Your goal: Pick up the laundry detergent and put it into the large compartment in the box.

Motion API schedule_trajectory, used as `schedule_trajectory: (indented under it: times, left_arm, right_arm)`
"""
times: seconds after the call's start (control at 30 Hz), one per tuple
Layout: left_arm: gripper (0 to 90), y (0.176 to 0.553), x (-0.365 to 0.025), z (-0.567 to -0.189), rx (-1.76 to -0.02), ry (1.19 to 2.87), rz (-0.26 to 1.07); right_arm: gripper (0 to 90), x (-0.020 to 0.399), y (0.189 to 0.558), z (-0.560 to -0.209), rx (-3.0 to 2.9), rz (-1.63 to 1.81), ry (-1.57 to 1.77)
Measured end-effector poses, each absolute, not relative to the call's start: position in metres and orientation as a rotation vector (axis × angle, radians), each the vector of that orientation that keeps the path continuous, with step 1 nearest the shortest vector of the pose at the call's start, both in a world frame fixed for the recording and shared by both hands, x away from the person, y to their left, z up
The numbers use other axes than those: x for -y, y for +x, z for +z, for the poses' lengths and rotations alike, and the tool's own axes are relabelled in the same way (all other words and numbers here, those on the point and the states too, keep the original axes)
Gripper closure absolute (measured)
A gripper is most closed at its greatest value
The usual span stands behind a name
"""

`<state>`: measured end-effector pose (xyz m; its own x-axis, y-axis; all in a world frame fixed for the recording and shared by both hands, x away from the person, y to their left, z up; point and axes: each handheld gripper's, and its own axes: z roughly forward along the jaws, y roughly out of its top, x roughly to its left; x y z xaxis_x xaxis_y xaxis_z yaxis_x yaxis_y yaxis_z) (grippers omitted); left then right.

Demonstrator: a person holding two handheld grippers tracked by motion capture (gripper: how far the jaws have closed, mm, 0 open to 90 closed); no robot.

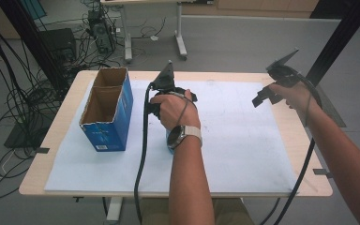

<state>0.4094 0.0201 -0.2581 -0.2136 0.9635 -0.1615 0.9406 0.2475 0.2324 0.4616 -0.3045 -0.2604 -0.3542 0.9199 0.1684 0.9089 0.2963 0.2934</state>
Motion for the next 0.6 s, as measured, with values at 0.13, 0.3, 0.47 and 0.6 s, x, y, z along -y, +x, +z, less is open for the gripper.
schedule_trajectory:
  times: [0.13,0.3,0.47,0.6]
  left_arm:
    - [8.9,0.4093,-0.0201,-0.2583,-2.253,1.77,0.122]
    - [8.0,0.4089,-0.019,-0.2588,-2.266,1.765,0.128]
    - [7.9,0.4088,-0.0186,-0.2593,-2.264,1.764,0.114]
    - [8.0,0.4084,-0.0197,-0.2607,-2.264,1.759,0.108]
  right_arm:
    - [8.6,0.3037,0.4616,-0.2606,-2.505,0.531,1.765]
    - [8.6,0.3038,0.4614,-0.2604,-2.507,0.532,1.765]
    - [8.6,0.3043,0.4611,-0.2601,-2.504,0.533,1.762]
    - [8.6,0.3044,0.461,-0.2603,-2.503,0.53,1.762]
